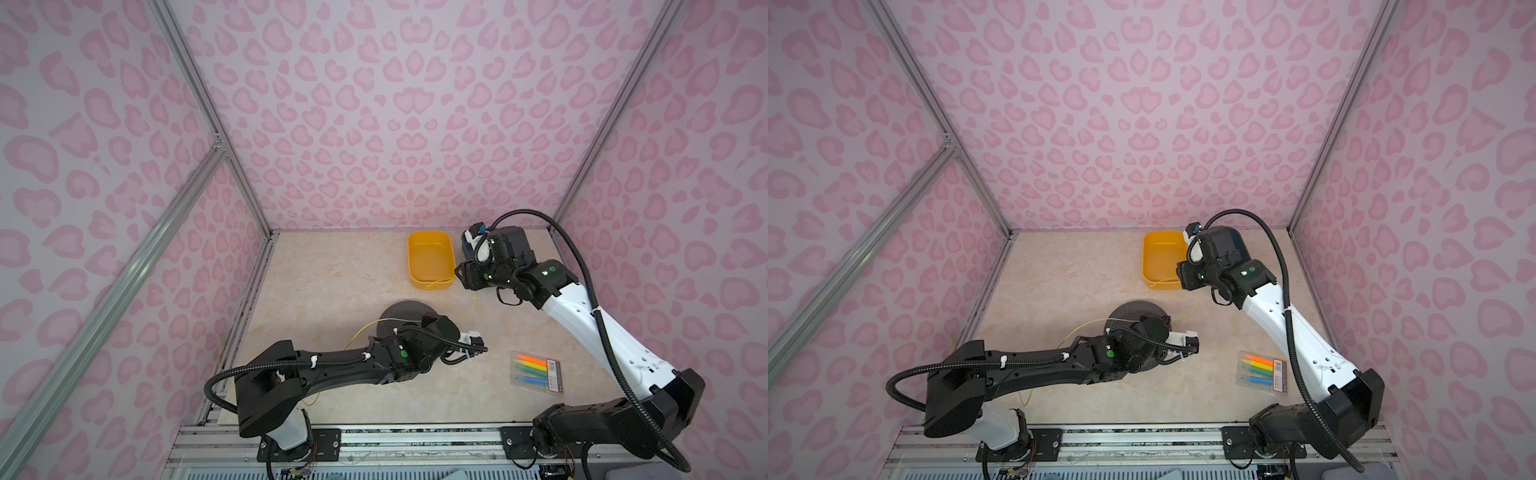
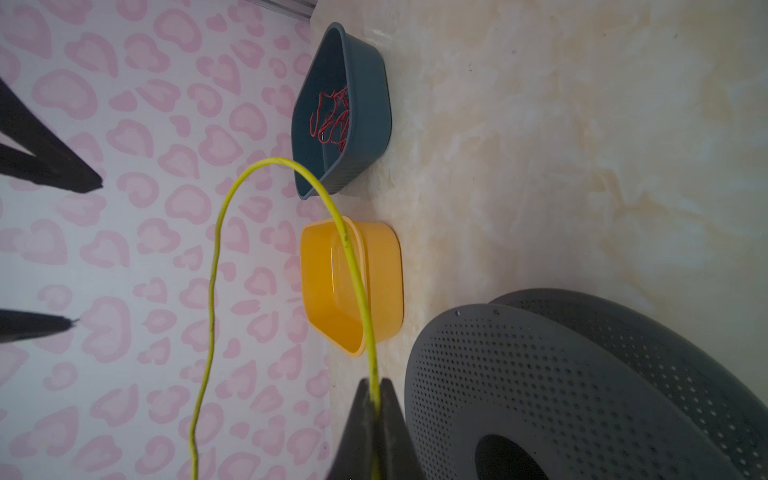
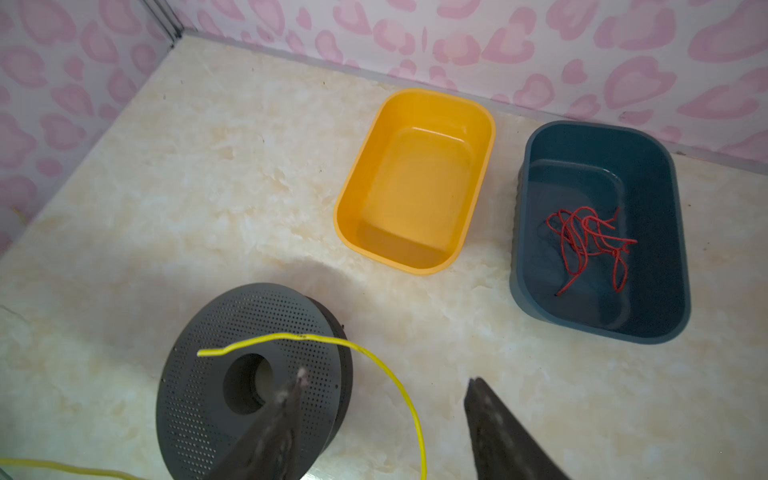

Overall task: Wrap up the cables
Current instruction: 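Move the right gripper toward the teal tub while the left lowers over the spool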

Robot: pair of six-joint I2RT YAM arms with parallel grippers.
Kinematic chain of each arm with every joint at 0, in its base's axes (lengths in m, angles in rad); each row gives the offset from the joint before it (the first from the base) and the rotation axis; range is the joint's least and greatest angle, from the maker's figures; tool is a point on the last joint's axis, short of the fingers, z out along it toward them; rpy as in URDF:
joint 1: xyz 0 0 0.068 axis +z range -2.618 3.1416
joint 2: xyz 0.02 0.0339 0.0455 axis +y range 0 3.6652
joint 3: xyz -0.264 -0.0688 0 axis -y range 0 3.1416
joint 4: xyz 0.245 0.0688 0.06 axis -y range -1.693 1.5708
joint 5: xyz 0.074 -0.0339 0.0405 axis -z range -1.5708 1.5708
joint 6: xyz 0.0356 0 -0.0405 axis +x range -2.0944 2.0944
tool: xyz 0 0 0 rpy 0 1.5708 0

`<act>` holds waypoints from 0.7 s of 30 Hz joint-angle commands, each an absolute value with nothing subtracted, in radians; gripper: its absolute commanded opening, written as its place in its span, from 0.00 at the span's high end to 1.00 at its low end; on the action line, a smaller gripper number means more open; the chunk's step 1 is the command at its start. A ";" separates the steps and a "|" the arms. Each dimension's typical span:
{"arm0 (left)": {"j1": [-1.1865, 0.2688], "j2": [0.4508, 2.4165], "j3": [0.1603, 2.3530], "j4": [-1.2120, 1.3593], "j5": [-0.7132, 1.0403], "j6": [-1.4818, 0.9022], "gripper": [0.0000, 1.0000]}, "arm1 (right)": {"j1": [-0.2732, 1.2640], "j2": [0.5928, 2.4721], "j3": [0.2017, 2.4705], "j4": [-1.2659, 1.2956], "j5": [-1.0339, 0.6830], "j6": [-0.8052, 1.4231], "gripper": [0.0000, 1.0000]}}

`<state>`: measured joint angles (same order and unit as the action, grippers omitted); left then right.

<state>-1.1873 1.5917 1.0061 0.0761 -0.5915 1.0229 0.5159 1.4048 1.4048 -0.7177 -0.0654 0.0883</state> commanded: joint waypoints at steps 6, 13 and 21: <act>-1.193 1.558 0.980 0.081 -0.640 1.048 0.97 | 0.586 1.463 1.398 -0.789 0.029 -0.055 0.31; -1.201 1.559 0.989 0.089 -0.649 1.057 0.97 | 0.595 1.512 1.415 -0.764 0.061 -0.048 0.32; -1.206 1.555 0.993 0.091 -0.658 1.049 0.96 | 0.585 1.548 1.445 -0.678 0.152 0.004 0.40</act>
<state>-1.2057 1.5700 0.9836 0.0746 -0.6395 1.0428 0.5926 1.5410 1.4384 -0.7357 0.0917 -0.0288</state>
